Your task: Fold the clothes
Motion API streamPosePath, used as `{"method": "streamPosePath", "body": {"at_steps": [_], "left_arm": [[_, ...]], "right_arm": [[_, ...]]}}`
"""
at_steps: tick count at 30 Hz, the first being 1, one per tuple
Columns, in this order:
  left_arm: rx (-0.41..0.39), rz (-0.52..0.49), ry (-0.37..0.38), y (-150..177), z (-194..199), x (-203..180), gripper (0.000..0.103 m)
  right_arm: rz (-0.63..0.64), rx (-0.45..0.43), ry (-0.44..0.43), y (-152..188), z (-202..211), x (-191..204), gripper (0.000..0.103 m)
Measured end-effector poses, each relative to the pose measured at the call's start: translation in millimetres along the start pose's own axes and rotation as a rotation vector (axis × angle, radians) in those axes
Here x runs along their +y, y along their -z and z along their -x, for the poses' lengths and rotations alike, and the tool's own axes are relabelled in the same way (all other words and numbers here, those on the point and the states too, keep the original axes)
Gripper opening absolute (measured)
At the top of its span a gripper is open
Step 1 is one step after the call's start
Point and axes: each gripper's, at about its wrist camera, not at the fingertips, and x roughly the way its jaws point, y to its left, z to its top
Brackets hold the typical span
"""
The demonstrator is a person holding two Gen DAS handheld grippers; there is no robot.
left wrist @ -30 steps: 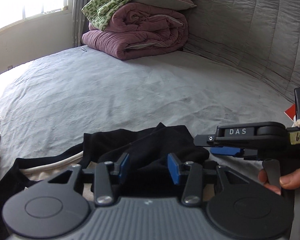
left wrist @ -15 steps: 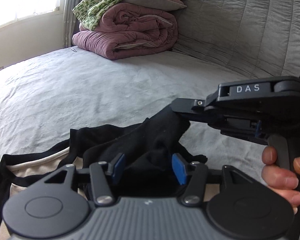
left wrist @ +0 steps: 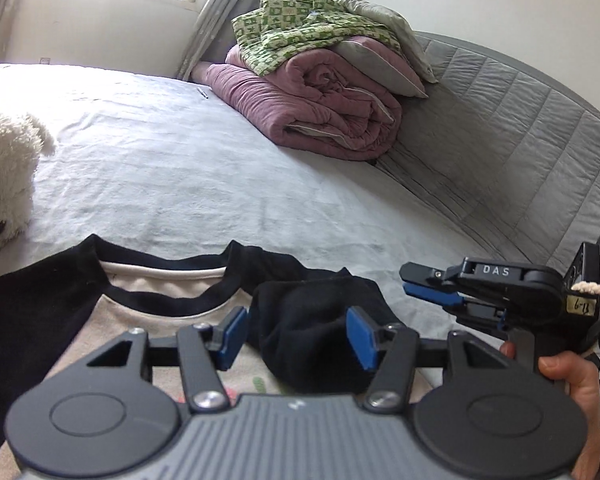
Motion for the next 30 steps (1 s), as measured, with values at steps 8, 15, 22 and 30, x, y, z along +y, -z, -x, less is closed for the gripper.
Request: {"method": "streamPosePath", "body": {"at_steps": [8, 15, 22, 30], "left_arm": [[0.004, 0.034, 0.029, 9, -13, 8, 0.056], [-0.001, 0.113, 0.057, 15, -19, 26, 0.056], [-0.008, 0.222, 0.150, 13, -15, 47, 0.058], [-0.052, 0.423, 0.277, 13, -5, 82, 0.063]], "right_arm": [[-0.027, 0.084, 0.169, 16, -27, -28, 0.047], [0.007, 0.053, 0.150, 22, -24, -17, 0.009], [0.145, -0.080, -0.107, 22, -6, 26, 0.007], [0.367, 0.079, -0.321, 54, -23, 84, 0.007]]}}
